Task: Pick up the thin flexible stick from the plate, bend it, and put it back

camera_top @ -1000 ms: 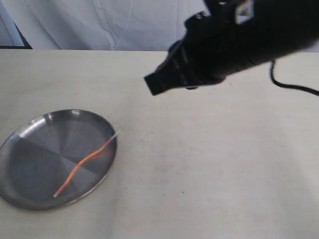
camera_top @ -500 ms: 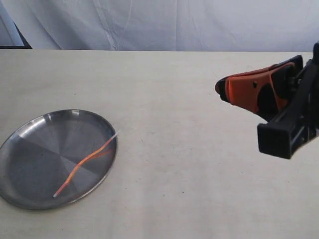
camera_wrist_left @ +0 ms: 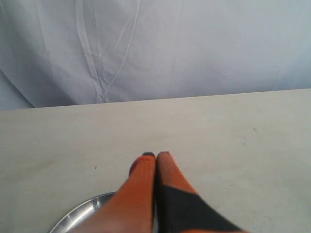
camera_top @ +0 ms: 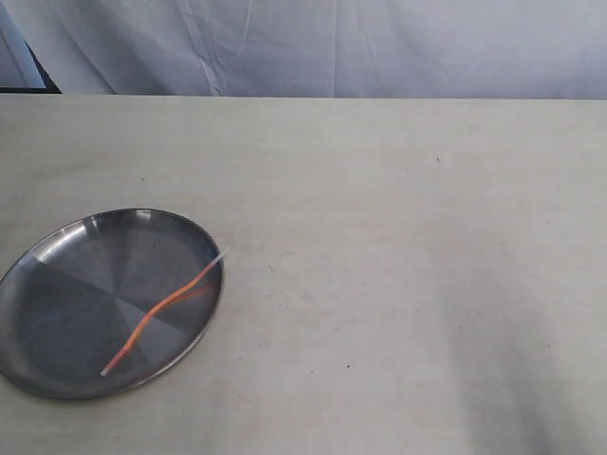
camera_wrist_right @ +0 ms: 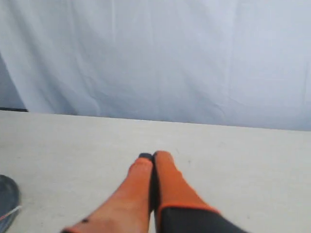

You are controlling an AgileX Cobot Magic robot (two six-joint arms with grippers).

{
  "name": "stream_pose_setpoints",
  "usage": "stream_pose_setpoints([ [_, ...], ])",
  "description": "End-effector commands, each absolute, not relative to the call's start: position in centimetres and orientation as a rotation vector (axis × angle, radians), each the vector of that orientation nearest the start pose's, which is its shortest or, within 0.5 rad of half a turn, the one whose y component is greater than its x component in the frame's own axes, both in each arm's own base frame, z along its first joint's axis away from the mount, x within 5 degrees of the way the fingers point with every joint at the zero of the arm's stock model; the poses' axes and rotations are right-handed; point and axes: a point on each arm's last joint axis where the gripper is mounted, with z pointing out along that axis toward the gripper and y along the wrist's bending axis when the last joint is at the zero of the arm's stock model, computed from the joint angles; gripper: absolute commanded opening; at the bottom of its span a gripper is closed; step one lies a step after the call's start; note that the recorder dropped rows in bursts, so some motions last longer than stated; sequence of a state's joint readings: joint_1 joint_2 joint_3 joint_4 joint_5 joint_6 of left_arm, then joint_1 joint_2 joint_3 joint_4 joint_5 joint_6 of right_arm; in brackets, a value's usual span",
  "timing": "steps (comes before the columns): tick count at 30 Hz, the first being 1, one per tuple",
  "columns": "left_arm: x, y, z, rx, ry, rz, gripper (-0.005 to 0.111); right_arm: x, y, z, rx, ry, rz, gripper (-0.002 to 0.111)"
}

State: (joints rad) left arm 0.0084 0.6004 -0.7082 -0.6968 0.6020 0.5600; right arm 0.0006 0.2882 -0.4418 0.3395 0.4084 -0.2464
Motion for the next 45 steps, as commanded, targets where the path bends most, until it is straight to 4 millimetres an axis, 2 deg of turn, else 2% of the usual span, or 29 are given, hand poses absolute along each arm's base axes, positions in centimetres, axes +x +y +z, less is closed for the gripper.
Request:
stream_pose_setpoints([
  [1,11.1,-3.2,35.9,0.215,1.848,-0.360,0.000,5.8,0.9,28.2,0.006,1.724,0.120,0.001],
  [6,11.1,-3.2,35.9,0.215,1.848,-0.360,0.000,6.0,0.6,24.4,0.057,1.812,0.119,0.001],
  [12,11.1,-3.2,35.9,0.215,1.848,-0.360,0.000,5.5,0.1,21.3,0.107,1.852,0.074,0.001],
  [24,11.1,-3.2,35.9,0.215,1.848,-0.360,0.000,5.7,0.0,17.9,0.106,1.886,0.052,0.001],
  [28,11.1,-3.2,35.9,0.215,1.848,-0.360,0.000,5.7,0.2,17.9,0.142,1.888,0.106,0.001],
  [45,10.9,-3.2,36.0,0.215,1.836,-0.357,0.000,5.7,0.2,17.8,0.139,1.891,0.104,0.001],
])
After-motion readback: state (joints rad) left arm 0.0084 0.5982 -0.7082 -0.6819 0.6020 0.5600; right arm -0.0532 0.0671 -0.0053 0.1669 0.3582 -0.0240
